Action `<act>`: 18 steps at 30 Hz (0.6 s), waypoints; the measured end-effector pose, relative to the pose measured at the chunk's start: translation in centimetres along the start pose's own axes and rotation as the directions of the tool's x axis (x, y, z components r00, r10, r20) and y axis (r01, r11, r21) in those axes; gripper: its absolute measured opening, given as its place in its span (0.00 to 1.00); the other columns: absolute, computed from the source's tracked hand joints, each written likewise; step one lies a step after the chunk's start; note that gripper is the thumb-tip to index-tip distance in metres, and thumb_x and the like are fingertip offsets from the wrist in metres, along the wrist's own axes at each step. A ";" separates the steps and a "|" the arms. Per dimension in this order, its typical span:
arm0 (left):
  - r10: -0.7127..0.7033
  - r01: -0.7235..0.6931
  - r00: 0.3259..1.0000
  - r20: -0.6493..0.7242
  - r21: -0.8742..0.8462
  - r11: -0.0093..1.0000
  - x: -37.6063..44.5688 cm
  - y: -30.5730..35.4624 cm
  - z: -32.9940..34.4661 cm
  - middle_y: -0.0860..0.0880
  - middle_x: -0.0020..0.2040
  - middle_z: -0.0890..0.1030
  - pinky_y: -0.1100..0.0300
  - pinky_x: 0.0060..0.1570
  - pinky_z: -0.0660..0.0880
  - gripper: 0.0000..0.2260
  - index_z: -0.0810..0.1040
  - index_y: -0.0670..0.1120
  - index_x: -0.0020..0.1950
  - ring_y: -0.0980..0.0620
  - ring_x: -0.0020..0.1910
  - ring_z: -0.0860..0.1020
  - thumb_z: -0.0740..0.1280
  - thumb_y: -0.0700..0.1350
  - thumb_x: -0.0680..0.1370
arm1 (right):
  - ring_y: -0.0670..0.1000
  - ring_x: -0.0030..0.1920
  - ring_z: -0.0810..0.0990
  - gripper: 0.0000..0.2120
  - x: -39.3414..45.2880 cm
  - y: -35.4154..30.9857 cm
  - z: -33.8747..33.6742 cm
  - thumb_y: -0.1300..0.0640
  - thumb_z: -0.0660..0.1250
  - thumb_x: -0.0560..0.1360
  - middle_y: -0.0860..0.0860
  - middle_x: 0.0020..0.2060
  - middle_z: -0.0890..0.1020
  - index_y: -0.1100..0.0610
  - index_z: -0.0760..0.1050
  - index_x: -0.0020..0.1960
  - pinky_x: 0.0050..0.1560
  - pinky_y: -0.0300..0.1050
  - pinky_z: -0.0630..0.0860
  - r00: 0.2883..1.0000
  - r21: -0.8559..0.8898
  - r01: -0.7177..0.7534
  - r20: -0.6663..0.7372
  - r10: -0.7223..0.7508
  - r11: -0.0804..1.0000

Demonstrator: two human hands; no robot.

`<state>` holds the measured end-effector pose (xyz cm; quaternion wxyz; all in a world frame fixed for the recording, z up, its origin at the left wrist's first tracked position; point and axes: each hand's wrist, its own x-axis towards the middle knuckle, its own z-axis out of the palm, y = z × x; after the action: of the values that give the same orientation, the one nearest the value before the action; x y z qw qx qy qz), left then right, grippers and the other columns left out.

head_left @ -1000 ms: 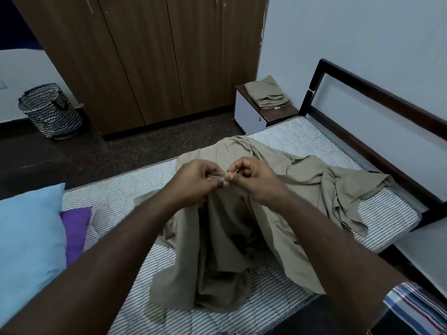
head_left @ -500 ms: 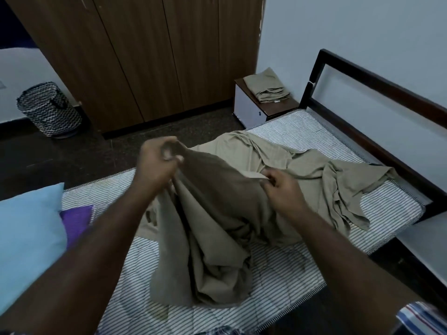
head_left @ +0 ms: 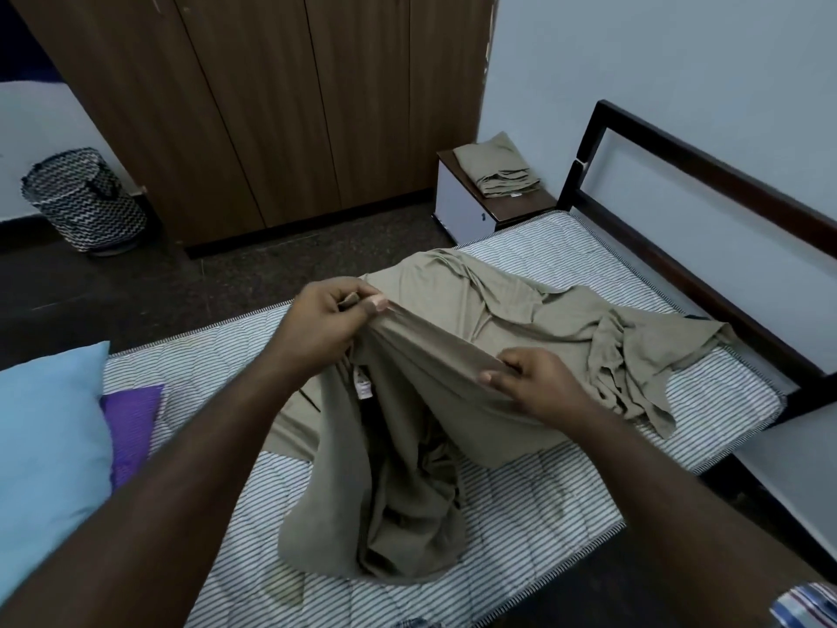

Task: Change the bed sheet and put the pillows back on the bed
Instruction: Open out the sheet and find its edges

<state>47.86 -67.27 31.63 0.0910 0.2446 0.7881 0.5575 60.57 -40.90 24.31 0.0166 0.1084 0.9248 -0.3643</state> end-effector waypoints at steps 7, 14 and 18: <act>-0.186 0.210 0.970 -0.154 0.160 0.964 0.8 -3.7 -0.6 0.52 0.59 0.81 0.68 0.51 0.76 0.19 0.78 0.53 0.66 0.53 0.54 0.81 0.72 0.43 0.76 | 0.47 0.33 0.74 0.17 0.8 -2.1 -1.2 0.45 0.69 0.78 0.47 0.29 0.75 0.49 0.71 0.33 0.37 0.48 0.69 0.986 -0.041 0.046 -0.158 -0.052 0.998; -0.017 -0.025 0.962 0.273 0.146 0.989 0.8 0.1 4.4 0.47 0.44 0.85 0.54 0.46 0.77 0.04 0.84 0.49 0.48 0.54 0.44 0.82 0.72 0.48 0.76 | 0.40 0.36 0.77 0.05 2.9 -7.2 -1.6 0.50 0.73 0.75 0.44 0.35 0.81 0.51 0.82 0.43 0.38 0.40 0.72 0.981 0.194 0.195 -0.020 -0.195 0.961; 0.065 -0.060 0.990 0.122 -0.046 0.997 0.1 1.5 1.4 0.48 0.40 0.84 0.63 0.42 0.75 0.05 0.84 0.42 0.45 0.55 0.40 0.80 0.69 0.37 0.79 | 0.46 0.33 0.75 0.09 1.5 -3.3 -1.5 0.50 0.73 0.75 0.48 0.32 0.79 0.56 0.80 0.43 0.36 0.47 0.71 0.985 0.013 0.103 0.140 -0.104 0.995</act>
<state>48.85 -65.65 32.53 0.1271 0.3011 0.7609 0.5606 58.50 -41.92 27.45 0.0627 0.0344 0.9246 -0.3741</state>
